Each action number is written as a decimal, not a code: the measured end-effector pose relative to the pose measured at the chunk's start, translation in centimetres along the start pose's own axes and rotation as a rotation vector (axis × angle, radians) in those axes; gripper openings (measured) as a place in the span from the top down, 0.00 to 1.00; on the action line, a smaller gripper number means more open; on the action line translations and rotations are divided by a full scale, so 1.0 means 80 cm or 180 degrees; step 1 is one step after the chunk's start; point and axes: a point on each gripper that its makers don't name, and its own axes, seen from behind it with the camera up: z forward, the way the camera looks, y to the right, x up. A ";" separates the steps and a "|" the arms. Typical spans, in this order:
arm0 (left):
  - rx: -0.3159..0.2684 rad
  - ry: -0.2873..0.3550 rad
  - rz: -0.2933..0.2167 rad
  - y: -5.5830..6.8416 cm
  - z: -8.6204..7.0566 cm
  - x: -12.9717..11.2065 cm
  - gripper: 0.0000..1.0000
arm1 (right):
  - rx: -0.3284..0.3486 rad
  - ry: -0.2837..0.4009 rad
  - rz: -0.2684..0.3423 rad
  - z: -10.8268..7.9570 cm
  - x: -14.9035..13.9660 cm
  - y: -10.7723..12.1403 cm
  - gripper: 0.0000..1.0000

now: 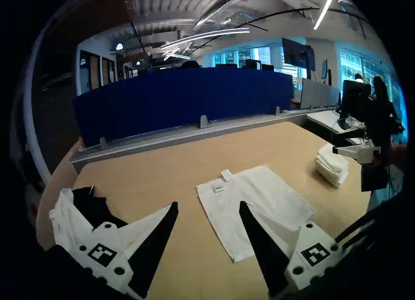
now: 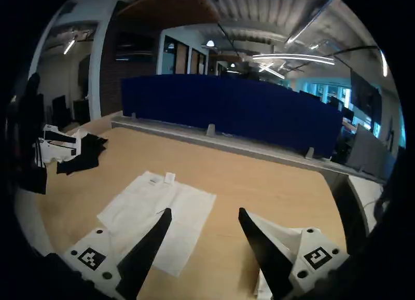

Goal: Fold towel

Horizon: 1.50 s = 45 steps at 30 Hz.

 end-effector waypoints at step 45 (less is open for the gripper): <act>-0.0779 -0.1014 0.0443 0.077 0.058 -0.196 0.13 | 0.0551 -0.0987 -0.0418 0.041 -0.197 -0.059 0.01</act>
